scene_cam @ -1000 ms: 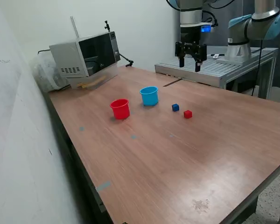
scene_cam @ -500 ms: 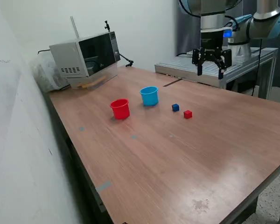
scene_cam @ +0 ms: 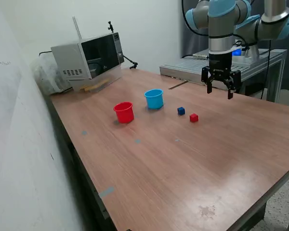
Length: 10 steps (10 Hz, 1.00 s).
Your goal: Place red objects in the red bin, and blue objects in the blue bin.
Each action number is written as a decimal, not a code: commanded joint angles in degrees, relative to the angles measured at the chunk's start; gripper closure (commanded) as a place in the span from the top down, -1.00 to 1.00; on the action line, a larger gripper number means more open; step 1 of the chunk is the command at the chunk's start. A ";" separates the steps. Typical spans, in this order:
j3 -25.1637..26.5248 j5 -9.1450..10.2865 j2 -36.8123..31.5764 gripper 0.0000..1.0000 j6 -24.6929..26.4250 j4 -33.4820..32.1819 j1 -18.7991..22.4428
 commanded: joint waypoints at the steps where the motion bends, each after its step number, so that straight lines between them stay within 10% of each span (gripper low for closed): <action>1: -1.96 -0.05 3.00 1.00 2.18 -0.35 -0.26; 10: -8.21 -0.22 10.56 1.00 2.10 0.09 -7.91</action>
